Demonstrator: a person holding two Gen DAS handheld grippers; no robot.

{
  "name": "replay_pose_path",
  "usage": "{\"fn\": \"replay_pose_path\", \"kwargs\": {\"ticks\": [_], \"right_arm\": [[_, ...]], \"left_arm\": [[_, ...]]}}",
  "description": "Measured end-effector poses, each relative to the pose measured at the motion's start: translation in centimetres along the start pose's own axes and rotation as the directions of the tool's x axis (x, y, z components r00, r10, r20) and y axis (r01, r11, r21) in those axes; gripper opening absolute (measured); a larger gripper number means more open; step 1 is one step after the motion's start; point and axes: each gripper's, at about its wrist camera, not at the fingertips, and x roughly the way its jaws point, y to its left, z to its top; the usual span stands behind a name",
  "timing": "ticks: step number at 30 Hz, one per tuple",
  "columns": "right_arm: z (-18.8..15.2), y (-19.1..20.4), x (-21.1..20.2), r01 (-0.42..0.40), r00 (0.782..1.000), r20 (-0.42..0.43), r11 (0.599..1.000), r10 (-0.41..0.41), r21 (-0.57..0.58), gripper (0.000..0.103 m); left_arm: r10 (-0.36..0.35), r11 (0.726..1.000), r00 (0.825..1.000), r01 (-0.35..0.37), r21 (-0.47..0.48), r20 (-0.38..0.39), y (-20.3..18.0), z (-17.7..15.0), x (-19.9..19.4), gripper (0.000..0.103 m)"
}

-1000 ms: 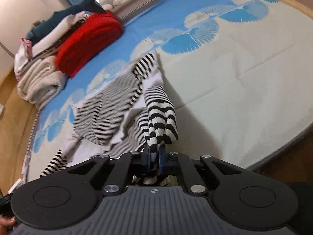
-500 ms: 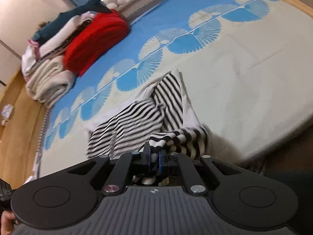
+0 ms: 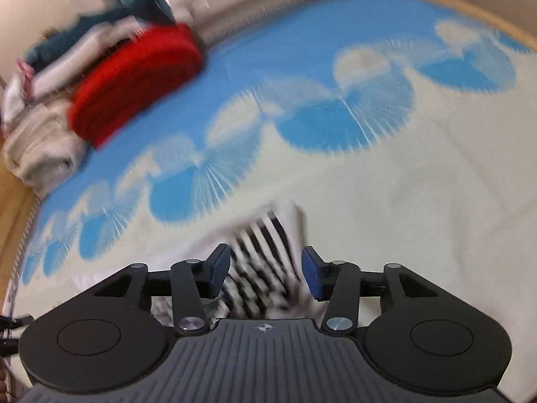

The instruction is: Fold small clothes

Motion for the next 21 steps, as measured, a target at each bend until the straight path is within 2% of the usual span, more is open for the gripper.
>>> {"fn": "replay_pose_path", "kwargs": {"ticks": [2,4,6,9,11,15,19,21], "right_arm": [[-0.3,0.7,-0.3,0.036,0.999,0.017,0.992,-0.034,-0.122,0.05],[-1.1,1.6,0.0,0.059,0.998,0.01,0.963,-0.058,-0.263,0.05],[-2.7,2.7,0.5,0.067,0.997,0.0,0.91,-0.073,-0.408,0.05],[-5.3,3.9,1.8,0.07,0.995,-0.021,0.813,-0.1,-0.578,0.051],[-6.5,4.7,2.6,0.072,0.994,-0.018,0.754,-0.111,-0.653,0.051],[-7.5,6.0,3.8,0.105,0.992,0.028,0.664,-0.125,-0.741,0.051],[-7.8,6.9,5.7,0.147,0.987,0.076,0.584,-0.145,-0.798,0.051],[-7.6,7.2,6.2,0.148,0.987,0.084,0.572,-0.136,-0.807,0.051]], "left_arm": [[0.061,0.989,0.998,-0.063,0.135,0.015,-1.0,-0.8,-0.2,0.058],[0.133,0.966,0.991,-0.131,0.222,0.007,-1.4,-1.8,0.3,0.058],[0.188,0.941,0.982,-0.176,0.29,-0.013,-1.7,-2.5,1.3,0.058],[0.222,0.908,0.975,-0.207,0.364,0.003,-2.5,-3.4,2.3,0.062],[0.234,0.891,0.972,-0.216,0.4,0.004,-3.0,-3.7,3.4,0.07],[0.292,0.844,0.956,-0.263,0.467,0.011,-3.5,-4.4,5.6,0.071],[0.307,0.835,0.951,-0.286,0.469,0.035,-3.7,-3.8,7.3,0.071],[0.311,0.83,0.95,-0.294,0.475,0.044,-4.1,-3.2,7.9,0.071]]}}
